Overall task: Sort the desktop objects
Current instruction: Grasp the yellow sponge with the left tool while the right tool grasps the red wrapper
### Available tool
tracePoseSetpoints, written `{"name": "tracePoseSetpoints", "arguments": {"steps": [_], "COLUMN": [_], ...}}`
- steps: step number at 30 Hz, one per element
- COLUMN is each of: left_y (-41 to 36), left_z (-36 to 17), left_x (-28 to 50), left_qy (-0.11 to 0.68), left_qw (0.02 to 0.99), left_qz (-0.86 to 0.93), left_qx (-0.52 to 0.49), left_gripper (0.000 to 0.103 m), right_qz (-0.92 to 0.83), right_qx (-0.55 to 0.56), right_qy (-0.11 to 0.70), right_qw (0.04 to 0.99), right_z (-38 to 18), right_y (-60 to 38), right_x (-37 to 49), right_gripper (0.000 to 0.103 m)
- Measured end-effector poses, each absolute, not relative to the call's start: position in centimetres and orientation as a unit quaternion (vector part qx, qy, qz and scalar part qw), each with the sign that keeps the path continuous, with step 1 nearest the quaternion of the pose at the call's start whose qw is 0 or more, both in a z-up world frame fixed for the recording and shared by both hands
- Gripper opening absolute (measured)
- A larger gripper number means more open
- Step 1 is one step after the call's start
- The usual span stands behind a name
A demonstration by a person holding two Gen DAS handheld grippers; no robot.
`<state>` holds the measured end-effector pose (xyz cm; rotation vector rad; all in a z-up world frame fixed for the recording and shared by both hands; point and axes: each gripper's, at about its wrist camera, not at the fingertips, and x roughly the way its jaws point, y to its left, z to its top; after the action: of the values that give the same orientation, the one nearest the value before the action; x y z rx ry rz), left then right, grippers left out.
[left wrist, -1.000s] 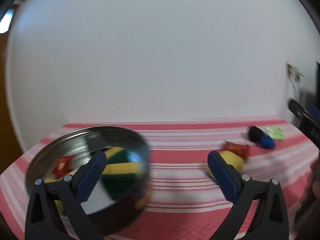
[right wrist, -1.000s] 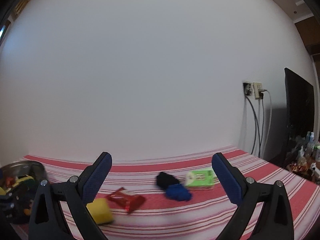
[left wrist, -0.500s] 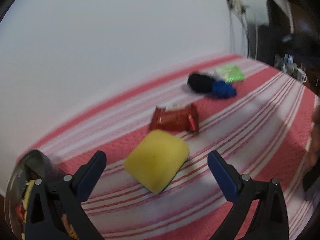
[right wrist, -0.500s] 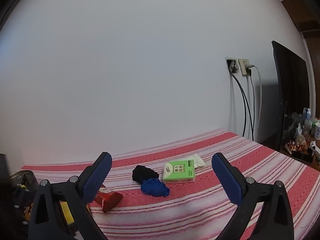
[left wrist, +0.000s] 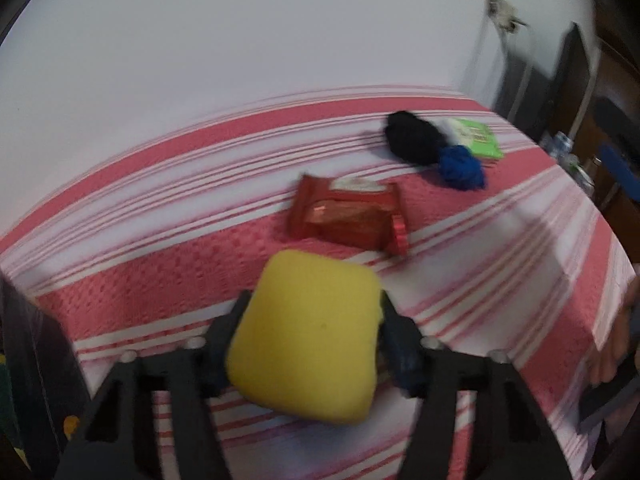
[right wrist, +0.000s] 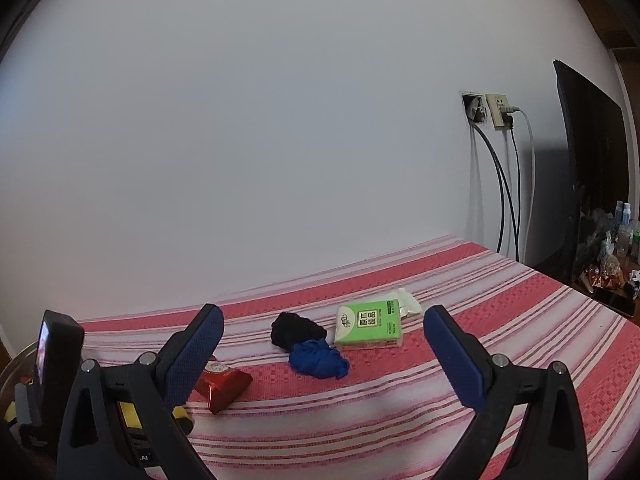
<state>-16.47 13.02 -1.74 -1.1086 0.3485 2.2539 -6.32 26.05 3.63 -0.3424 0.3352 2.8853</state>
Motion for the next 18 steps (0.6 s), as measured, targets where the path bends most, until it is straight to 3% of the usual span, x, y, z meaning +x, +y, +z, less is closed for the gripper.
{"name": "tracePoseSetpoints", "arguments": {"steps": [7,10,18], "left_y": [10.9,8.9,5.1], "left_z": [-0.9,0.8,3.6], "left_x": [-15.9,-14.2,-11.5], "left_qy": [0.054,0.008,-0.033], "left_qw": [0.312,0.315,0.266], "left_qz": [0.854,0.879,0.929], "left_qx": [-0.414,-0.357,-0.255], "left_gripper": [0.056,0.056,0.056], "right_qz": [0.978,0.98,0.97], "right_qx": [-0.132,-0.132,-0.224], "right_qy": [0.118,0.112,0.061], "right_qw": [0.107,0.096,-0.076], "right_z": [3.4,3.5,3.7], "right_y": [26.2,25.9,22.2], "right_x": [-6.7,-6.7,-12.3], "right_gripper": [0.102,0.102,0.102]}}
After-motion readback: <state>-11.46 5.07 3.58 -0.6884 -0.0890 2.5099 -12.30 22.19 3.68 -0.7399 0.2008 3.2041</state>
